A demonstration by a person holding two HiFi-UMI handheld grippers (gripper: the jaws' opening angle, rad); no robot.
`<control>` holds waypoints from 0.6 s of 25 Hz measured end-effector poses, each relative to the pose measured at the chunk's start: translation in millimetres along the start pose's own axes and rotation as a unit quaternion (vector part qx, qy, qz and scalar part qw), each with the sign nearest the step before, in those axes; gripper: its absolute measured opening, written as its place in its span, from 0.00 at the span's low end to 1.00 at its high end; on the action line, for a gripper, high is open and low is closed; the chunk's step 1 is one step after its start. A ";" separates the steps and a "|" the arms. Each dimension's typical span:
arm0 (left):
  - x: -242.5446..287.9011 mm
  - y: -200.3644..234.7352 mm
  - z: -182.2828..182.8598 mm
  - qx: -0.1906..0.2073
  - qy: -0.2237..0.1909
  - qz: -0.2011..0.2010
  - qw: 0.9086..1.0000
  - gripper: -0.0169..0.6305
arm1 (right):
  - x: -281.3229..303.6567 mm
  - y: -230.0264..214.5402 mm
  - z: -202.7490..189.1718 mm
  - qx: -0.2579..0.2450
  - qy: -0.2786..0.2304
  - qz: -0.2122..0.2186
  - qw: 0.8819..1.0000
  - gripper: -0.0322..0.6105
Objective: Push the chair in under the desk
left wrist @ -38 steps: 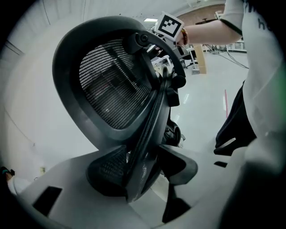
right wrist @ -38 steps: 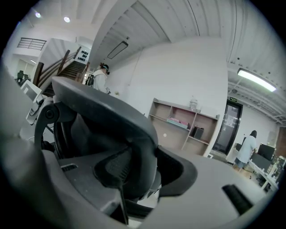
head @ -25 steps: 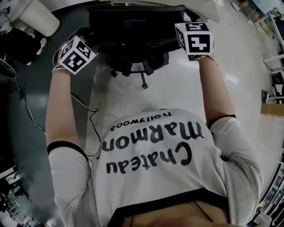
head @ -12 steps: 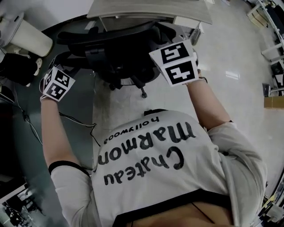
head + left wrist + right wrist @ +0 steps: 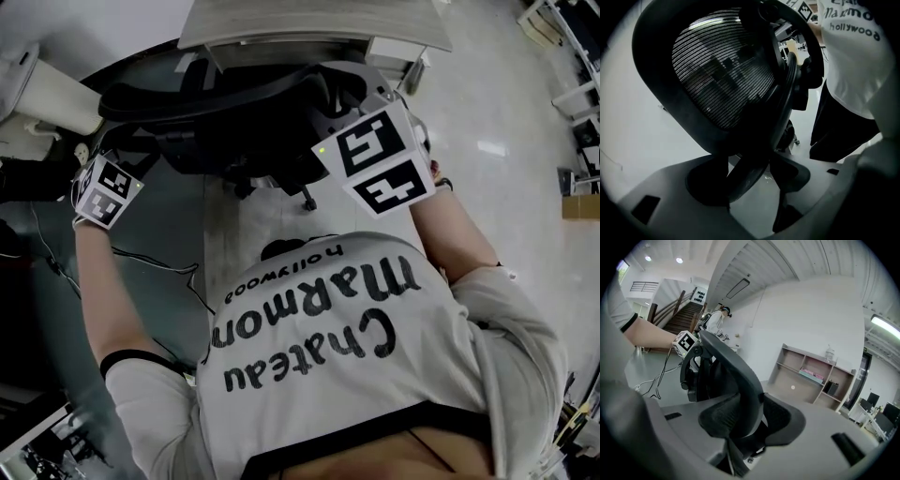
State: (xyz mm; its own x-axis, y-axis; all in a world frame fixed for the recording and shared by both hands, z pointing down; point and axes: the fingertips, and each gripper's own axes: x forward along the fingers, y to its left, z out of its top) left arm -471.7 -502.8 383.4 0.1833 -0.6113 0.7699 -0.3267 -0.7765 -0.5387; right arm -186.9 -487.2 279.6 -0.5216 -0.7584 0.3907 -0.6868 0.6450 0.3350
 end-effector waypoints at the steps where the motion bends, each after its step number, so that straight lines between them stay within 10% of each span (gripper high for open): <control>1: 0.8 4.6 -0.7 0.005 -0.003 -0.004 1.000 0.45 | 1.3 0.2 2.5 0.001 0.006 -0.002 1.000 0.30; 15: 12.7 26.5 -17.4 0.094 -0.052 -0.049 0.993 0.45 | 9.9 26.0 10.5 0.042 0.061 -0.131 0.989 0.30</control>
State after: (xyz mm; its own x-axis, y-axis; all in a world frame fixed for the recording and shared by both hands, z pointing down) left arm -494.2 -528.5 384.9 0.3041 -0.5367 0.7871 -0.1254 -0.8416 -0.5254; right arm -215.2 -479.0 283.2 -0.2585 -0.8785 0.4017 -0.8327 0.4135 0.3684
